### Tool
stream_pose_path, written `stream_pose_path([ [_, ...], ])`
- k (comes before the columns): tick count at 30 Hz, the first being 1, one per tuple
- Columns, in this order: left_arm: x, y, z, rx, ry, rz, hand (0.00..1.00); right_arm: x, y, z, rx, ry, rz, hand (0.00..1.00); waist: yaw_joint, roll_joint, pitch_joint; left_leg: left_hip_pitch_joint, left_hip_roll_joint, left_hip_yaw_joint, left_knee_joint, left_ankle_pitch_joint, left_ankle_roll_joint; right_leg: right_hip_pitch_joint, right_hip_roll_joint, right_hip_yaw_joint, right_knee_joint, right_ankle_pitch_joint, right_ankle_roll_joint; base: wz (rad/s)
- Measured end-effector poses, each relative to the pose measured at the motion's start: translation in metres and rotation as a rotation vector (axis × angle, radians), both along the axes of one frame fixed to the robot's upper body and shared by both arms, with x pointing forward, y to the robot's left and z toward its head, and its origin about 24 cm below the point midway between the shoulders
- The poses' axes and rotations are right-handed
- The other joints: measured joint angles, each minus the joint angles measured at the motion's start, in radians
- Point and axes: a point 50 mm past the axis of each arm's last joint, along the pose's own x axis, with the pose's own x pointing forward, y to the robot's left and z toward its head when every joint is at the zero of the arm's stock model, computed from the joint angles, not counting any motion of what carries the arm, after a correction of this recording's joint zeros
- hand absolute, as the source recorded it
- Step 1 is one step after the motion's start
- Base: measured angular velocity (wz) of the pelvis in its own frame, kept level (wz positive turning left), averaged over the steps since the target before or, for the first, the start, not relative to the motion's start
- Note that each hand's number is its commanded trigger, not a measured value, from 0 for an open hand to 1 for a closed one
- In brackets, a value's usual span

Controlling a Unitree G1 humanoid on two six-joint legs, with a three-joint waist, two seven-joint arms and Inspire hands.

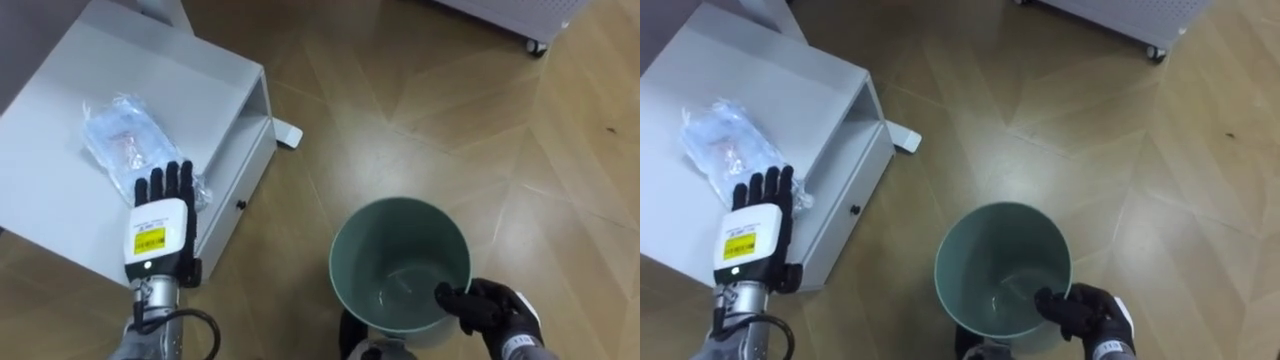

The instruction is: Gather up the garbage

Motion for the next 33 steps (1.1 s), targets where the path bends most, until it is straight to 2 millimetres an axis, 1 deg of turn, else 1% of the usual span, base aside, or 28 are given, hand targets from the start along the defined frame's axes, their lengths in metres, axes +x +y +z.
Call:
stream_pose_path([
  [3,0.002,-0.002,0.003,-0.001,-0.011,-0.006,1.0,0.0,0.0,0.0,-0.002,0.008,-0.003,1.0,0.013,0.0,0.0,0.0,-0.001,0.001,0.002,0.0,0.0,-0.001,0.0,0.002,0.002,0.0,0.0,0.0],
  [6,0.003,0.0,0.007,0.007,-0.062,0.007,1.0,0.0,-0.001,-0.001,-0.002,0.012,-0.003,1.0,0.02,0.001,-0.0005,0.003,-0.004,0.002,0.003,0.0,0.0,0.0,-0.003,0.005,0.002,0.0,-0.001,0.0],
  [8,0.006,0.003,0.015,0.006,-0.1,0.013,1.0,0.0,-0.001,0.0,-0.003,0.017,-0.002,1.0,0.023,0.002,-0.0014,0.005,-0.008,0.002,0.002,0.002,0.0,0.0,-0.005,0.007,0.004,-0.001,-0.001,0.0],
  [12,0.006,-0.002,0.016,-0.01,-0.135,0.001,1.0,-0.001,-0.004,-0.001,-0.011,0.027,-0.003,1.0,0.032,0.003,-0.0022,0.007,-0.01,0.002,0.002,0.004,0.0,0.002,-0.007,0.007,0.005,-0.001,-0.002,0.0],
  [16,0.007,0.0,0.018,-0.012,-0.134,0.011,1.0,-0.002,-0.005,-0.001,-0.012,0.03,-0.004,1.0,0.03,0.003,-0.0021,0.011,-0.013,0.0,0.001,0.006,0.0,0.006,-0.012,0.006,0.006,-0.001,-0.002,0.01],
  [18,0.006,0.001,0.016,-0.012,-0.126,0.012,1.0,-0.003,-0.005,-0.003,-0.014,0.037,-0.006,1.0,0.03,0.003,-0.0021,0.017,-0.015,0.0,-0.001,0.006,0.0,0.013,-0.016,0.005,0.005,-0.001,-0.001,0.02],
  [24,-0.004,0.002,0.0,-0.022,-0.05,0.024,1.0,-0.01,-0.003,-0.01,-0.008,0.065,-0.006,1.0,0.031,0.003,-0.002,0.072,-0.017,0.001,-0.023,0.006,0.0,0.068,-0.018,0.001,-0.017,0.0,0.002,0.0],
  [26,-0.008,-0.002,-0.007,-0.052,-0.031,0.033,1.0,-0.014,-0.003,-0.013,-0.007,0.074,-0.005,1.0,0.033,0.003,-0.002,0.091,-0.018,0.002,-0.034,0.006,0.001,0.087,-0.019,0.0,-0.024,-0.001,0.004,0.0],
  [30,-0.012,-0.007,-0.013,-0.073,-0.017,0.024,1.0,-0.017,-0.001,-0.015,-0.012,0.077,0.002,1.0,0.034,0.003,-0.002,0.108,-0.019,0.002,-0.045,0.007,0.002,0.103,-0.019,-0.003,-0.033,-0.001,0.005,0.0],
  [33,-0.014,-0.015,-0.018,-0.101,0.003,0.006,1.0,-0.02,-0.001,-0.017,-0.018,0.081,0.008,1.0,0.036,0.003,-0.002,0.117,-0.019,0.002,-0.052,0.008,0.003,0.115,-0.018,-0.004,-0.034,-0.001,0.009,0.0],
])
